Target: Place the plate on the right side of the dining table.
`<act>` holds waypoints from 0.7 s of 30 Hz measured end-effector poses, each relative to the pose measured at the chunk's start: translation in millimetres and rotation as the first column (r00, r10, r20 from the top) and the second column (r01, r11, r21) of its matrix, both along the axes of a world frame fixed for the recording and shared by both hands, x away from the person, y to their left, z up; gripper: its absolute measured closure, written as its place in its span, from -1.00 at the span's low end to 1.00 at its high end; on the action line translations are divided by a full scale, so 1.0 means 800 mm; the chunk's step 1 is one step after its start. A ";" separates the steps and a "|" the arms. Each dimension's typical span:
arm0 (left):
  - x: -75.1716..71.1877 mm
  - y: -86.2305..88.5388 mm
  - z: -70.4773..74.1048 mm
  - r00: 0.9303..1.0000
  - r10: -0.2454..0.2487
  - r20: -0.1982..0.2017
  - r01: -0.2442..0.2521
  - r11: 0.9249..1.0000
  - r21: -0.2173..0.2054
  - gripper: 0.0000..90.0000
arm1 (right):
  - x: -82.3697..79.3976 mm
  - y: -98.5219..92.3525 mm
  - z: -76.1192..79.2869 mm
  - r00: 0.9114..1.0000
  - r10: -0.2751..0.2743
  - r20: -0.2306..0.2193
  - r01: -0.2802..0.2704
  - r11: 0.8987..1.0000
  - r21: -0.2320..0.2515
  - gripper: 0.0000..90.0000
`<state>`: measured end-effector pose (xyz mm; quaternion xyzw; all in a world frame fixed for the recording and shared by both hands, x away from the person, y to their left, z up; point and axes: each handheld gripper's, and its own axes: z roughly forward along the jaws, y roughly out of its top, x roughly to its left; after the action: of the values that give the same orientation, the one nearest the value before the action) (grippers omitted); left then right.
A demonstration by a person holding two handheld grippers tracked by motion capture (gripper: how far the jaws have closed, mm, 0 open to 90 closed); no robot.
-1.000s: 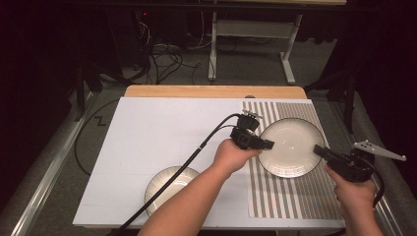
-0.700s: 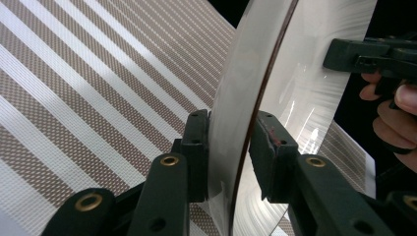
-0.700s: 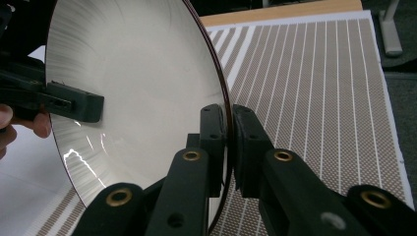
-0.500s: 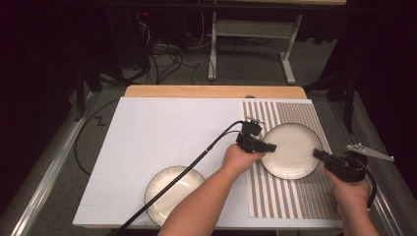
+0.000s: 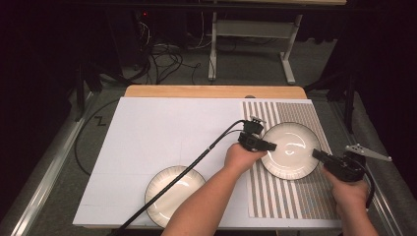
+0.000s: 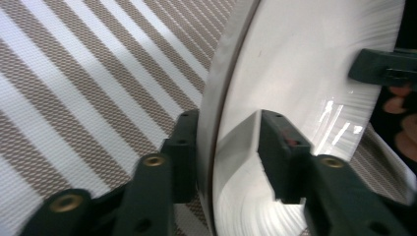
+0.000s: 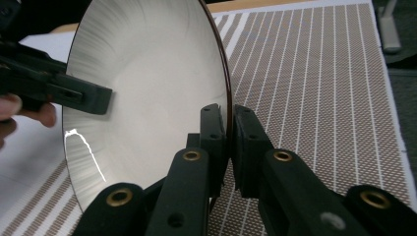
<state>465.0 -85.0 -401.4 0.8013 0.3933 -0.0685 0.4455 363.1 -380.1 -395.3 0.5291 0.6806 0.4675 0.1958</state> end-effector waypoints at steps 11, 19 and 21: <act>-0.025 0.046 0.038 0.998 0.019 0.067 -0.020 1.000 0.012 0.03 | 0.007 0.003 -0.001 1.000 -0.017 -0.019 0.016 1.000 -0.025 0.91; -0.050 0.091 0.052 0.996 -0.002 0.093 0.001 1.000 0.002 -0.03 | 0.017 -0.001 -0.010 0.995 -0.049 -0.090 0.048 0.999 -0.020 0.86; -0.057 0.106 0.055 0.995 -0.003 0.104 0.004 1.000 -0.004 -0.05 | 0.019 -0.002 -0.011 0.994 -0.052 -0.094 0.051 0.999 -0.009 0.86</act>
<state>419.4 -0.1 -357.5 0.8035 0.3679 -0.0281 0.4672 378.5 -381.4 -404.3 0.5672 0.6769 0.4344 0.1771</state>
